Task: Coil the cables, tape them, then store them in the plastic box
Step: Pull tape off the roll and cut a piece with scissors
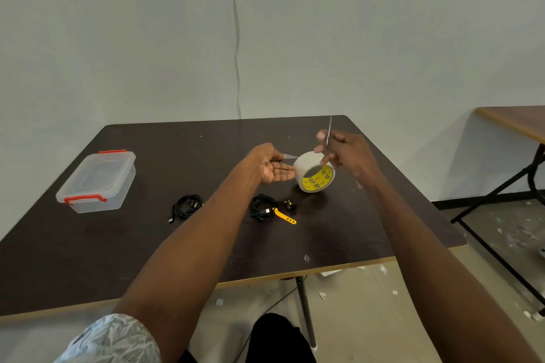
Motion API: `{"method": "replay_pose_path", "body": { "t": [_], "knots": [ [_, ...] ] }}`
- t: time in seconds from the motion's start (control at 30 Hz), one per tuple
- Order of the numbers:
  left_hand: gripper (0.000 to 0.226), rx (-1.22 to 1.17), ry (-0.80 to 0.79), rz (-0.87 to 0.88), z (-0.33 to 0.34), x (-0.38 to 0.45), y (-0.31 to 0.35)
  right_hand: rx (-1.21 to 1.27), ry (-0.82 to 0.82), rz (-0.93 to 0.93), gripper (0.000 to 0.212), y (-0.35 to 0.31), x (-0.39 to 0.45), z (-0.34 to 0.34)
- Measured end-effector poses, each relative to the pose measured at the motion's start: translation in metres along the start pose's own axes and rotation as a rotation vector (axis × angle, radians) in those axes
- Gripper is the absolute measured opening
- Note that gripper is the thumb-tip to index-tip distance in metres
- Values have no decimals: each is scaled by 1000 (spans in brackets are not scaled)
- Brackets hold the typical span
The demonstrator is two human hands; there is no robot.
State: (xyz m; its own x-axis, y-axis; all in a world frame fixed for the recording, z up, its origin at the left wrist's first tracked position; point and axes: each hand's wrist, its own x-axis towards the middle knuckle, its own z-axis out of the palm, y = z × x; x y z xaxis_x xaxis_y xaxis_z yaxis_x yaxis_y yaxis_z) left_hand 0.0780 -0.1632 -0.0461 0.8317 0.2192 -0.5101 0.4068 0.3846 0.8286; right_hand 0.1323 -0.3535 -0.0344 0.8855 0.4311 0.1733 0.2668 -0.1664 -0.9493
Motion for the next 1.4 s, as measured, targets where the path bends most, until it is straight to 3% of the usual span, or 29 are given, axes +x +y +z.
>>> {"method": "replay_pose_path", "body": {
  "t": [0.07,0.2,0.33,0.53,0.87,1.4],
  "knots": [
    [32,-3,-4,0,0,-2,0,165,-134,88,41,-7,-15,11],
    [33,-7,-8,-1,2,-7,0,231,-256,210,52,9,-33,40],
    [31,29,14,4,3,-4,0,302,-220,285,26,28,-43,59],
    [23,88,22,-12,1,0,0,400,-121,315,48,30,-43,69],
    [14,102,8,-11,-2,2,0,327,-54,319,47,38,-29,76],
    [17,101,19,-22,-5,4,2,490,-107,364,71,37,-19,66]
  ]
}}
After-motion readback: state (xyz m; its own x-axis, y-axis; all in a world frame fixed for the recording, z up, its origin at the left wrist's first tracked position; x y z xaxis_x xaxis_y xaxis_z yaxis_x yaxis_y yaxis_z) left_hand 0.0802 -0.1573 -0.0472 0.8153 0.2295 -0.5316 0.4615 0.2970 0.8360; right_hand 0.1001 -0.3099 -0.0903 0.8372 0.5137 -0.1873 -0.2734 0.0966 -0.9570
